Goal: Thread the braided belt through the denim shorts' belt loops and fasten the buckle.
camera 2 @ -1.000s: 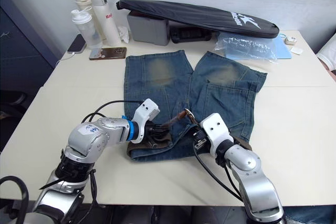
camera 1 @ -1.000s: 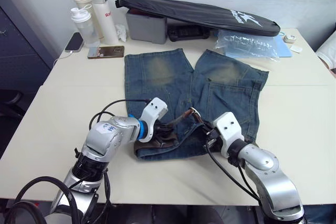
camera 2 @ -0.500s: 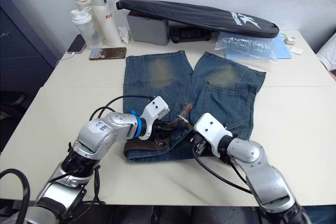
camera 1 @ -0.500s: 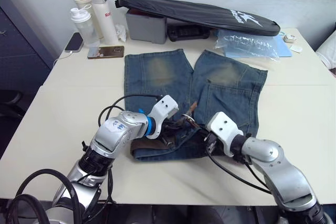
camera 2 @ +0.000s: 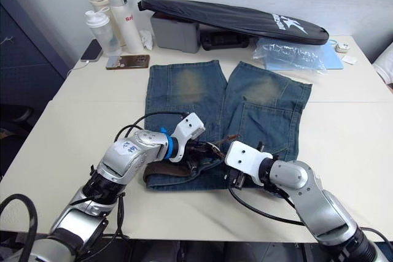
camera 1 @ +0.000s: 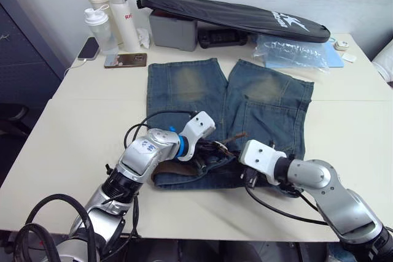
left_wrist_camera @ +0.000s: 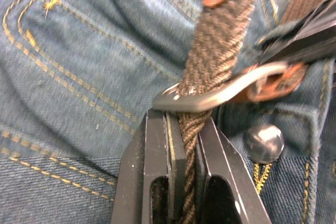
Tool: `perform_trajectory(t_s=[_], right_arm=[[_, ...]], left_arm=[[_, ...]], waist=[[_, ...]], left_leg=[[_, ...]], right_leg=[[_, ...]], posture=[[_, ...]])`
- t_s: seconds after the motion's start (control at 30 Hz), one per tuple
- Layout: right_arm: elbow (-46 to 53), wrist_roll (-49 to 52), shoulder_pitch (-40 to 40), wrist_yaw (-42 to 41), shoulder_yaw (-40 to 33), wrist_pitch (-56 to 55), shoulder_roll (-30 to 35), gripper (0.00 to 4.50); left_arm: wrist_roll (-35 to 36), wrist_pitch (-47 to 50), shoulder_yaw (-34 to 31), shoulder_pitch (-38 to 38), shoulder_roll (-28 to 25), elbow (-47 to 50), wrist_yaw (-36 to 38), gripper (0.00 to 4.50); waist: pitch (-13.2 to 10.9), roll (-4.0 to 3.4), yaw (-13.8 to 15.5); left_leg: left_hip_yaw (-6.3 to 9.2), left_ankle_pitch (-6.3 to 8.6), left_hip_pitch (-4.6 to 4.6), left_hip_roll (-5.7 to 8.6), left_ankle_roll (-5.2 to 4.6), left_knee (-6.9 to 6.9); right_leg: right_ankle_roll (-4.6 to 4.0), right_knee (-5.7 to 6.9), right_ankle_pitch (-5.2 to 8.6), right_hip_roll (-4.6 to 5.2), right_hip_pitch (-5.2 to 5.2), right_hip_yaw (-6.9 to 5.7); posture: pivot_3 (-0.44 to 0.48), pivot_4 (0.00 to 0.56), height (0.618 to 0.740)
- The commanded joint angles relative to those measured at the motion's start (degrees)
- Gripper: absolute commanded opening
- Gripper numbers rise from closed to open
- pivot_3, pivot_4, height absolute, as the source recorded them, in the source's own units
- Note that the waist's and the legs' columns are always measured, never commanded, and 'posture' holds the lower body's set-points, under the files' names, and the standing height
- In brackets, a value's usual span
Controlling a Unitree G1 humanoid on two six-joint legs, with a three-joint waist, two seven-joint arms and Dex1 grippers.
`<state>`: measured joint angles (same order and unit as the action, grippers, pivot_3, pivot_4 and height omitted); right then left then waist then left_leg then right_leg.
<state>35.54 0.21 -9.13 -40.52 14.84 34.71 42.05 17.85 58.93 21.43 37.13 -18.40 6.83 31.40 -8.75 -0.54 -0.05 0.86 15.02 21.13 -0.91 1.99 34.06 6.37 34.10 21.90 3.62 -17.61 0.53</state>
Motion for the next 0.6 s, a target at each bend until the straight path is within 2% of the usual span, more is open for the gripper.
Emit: perform_trajectory(t_s=[0.03, 0.23, 0.37, 0.47, 0.6], right_arm=[[2.81, 3.27, 1.72, -1.67, -1.84, -1.47, -0.58, 0.06], [9.12, 10.84, 1.73, -5.83, -8.02, 4.21, 1.65, 2.51], [12.51, 16.66, -0.24, -8.25, -14.01, 8.32, 4.34, 4.45], [10.83, 17.14, -5.08, -8.55, -16.77, 7.7, 6.86, 4.45], [3.13, 9.76, -10.69, -7.04, -13.5, 0.66, 10.47, 4.45]], left_arm=[[-0.41, -1.91, -0.02, 0.36, 0.47, 1.37, 0.84, 0.0], [-1.03, -2.33, 0.03, -0.17, 0.11, 1.45, 1.24, 0.0], [-1.3, -2.53, 0.0, -0.25, 0.03, 1.5, 1.35, 0.0], [-1.63, -2.72, 0.18, -0.26, -0.1, 1.55, 1.63, 0.0], [-2.13, -3.01, 0.51, -0.14, -0.21, 1.72, 1.99, 0.0]], waist=[[0.0, 0.0, 0.0], [0.0, 0.0, 0.06], [-0.01, 0.01, 0.08], [-0.01, 0.02, 0.06], [0.0, 0.0, -0.01]], left_leg=[[0.0, 0.0, 0.0, -0.01, 0.0, 0.0], [0.01, 0.0, 0.02, -0.01, 0.0, 0.03], [0.02, 0.0, 0.01, -0.01, 0.0, 0.04], [0.01, 0.0, 0.01, 0.0, -0.01, 0.07], [0.01, 0.0, -0.02, -0.02, -0.02, 0.04]], right_leg=[[0.0, 0.0, 0.0, 0.0, 0.0, 0.0], [0.0, 0.03, 0.0, 0.0, 0.02, -0.01], [0.0, 0.01, 0.0, 0.01, 0.03, -0.02], [0.0, 0.0, 0.0, 0.02, 0.05, -0.02], [0.0, -0.02, 0.0, 0.01, 0.05, 0.0]], posture=[[0.0, 0.15, 0.74], [0.0, 0.15, 0.74], [0.0, 0.15, 0.74], [0.0, 0.15, 0.74], [0.0, 0.15, 0.74]])
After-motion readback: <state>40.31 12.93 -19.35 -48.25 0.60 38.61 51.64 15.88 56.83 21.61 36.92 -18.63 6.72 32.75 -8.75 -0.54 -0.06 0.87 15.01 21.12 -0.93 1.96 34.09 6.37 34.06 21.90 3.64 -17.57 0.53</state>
